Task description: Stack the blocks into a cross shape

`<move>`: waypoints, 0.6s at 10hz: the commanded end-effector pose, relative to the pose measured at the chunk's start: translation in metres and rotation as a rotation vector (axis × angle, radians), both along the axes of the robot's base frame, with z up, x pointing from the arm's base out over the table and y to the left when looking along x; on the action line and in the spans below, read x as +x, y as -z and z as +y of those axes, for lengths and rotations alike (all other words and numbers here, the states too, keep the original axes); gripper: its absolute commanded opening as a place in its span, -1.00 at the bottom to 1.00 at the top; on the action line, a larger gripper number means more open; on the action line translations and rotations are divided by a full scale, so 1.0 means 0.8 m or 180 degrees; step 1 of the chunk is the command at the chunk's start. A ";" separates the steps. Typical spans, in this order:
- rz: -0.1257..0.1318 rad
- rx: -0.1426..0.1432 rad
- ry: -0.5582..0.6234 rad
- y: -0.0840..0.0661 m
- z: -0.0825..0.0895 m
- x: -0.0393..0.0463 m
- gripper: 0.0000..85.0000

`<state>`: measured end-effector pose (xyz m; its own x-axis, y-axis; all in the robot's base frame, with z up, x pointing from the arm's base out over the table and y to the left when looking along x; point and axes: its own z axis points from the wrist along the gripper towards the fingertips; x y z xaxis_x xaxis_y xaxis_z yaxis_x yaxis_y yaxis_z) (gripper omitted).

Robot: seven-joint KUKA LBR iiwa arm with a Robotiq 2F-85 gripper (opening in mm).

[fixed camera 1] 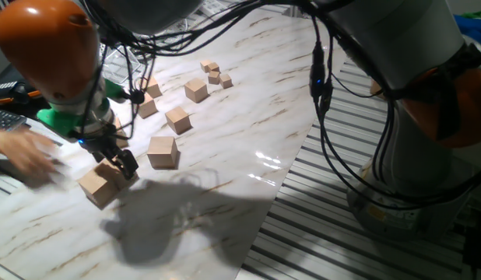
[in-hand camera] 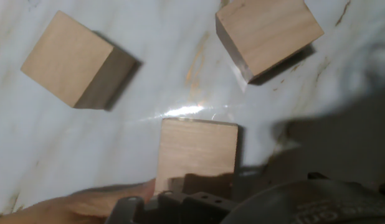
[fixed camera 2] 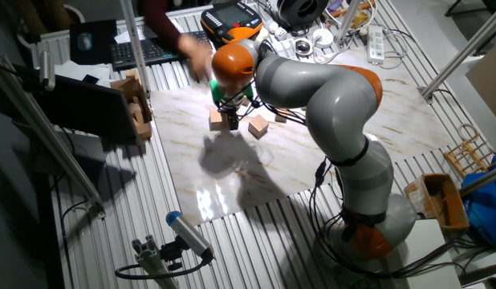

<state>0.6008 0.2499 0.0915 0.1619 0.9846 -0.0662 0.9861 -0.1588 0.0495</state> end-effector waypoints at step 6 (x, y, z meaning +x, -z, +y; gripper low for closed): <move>0.0208 0.0014 0.0405 -0.024 0.032 0.019 1.00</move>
<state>0.6164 0.2750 0.1104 0.2814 0.9566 -0.0751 0.9589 -0.2834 -0.0163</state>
